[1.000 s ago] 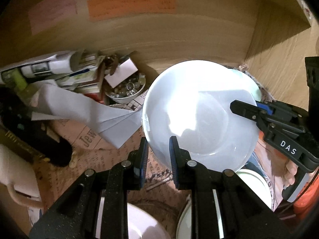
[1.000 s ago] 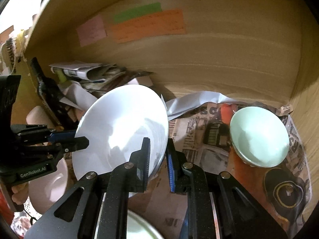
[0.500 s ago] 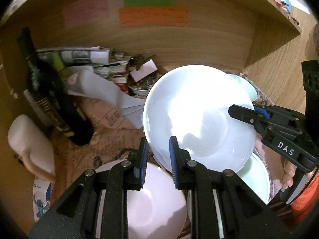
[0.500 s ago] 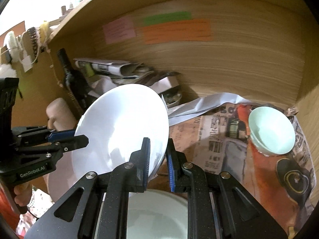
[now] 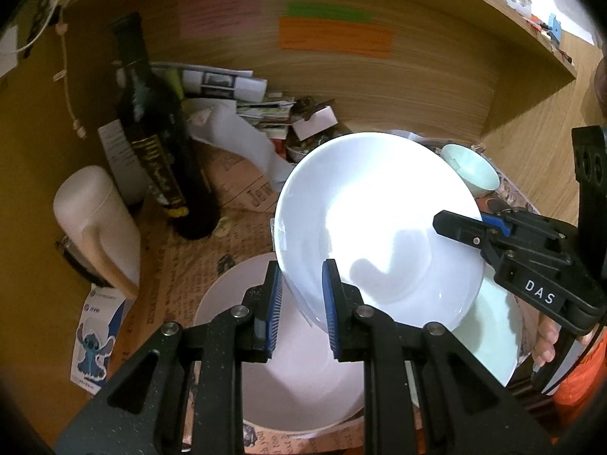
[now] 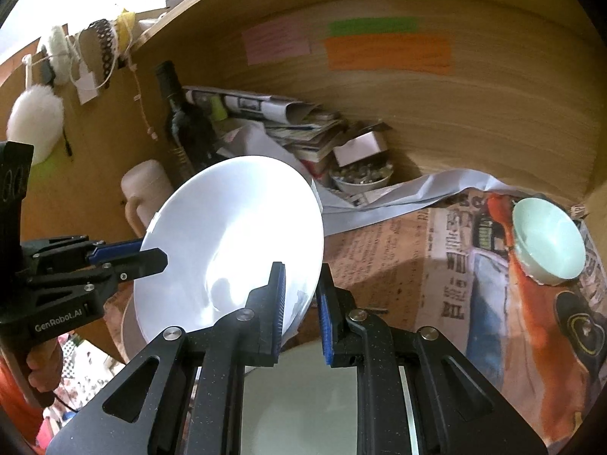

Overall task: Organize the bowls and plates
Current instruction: 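Lift the white bowl with both tools and carry it over the mauve bowl, then lower the white bowl into the mauve bowl and open both tools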

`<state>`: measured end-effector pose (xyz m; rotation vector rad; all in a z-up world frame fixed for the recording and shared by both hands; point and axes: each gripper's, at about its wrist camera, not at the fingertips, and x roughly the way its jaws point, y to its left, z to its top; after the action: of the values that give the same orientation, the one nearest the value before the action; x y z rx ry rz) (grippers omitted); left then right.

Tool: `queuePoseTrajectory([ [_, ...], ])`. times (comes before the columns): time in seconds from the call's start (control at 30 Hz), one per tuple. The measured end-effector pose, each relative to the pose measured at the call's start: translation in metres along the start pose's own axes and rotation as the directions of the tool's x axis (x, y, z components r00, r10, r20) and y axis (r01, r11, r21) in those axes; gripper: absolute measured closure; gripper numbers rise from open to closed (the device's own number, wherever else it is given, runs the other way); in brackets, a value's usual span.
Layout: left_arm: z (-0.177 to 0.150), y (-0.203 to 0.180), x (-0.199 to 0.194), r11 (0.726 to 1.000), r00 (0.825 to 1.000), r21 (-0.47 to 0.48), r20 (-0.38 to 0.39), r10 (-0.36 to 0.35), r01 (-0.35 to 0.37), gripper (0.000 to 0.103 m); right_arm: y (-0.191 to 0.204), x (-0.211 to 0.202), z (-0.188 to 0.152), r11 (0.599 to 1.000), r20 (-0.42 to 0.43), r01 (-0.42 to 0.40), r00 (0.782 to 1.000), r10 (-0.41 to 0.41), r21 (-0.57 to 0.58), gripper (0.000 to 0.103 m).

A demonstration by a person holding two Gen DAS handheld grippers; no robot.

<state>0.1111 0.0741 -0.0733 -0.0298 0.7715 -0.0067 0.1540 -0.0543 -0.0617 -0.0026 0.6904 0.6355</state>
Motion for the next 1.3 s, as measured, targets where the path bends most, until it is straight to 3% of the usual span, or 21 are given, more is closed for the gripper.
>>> queuePoseTrajectory([
  [0.7,-0.042,0.055,-0.012,0.993,0.997,-0.088,-0.039,0.070,-0.073,0.082,0.051,0.046,-0.019,0.994,-0.122,-0.088,0.989,0.079,-0.067,0.088],
  [1.3,-0.058,0.066,0.010,0.991,0.991,-0.093,-0.105,0.084,-0.094,0.082,0.061,0.065,-0.029,0.991,-0.202,-0.085,0.977,0.063,-0.099,0.088],
])
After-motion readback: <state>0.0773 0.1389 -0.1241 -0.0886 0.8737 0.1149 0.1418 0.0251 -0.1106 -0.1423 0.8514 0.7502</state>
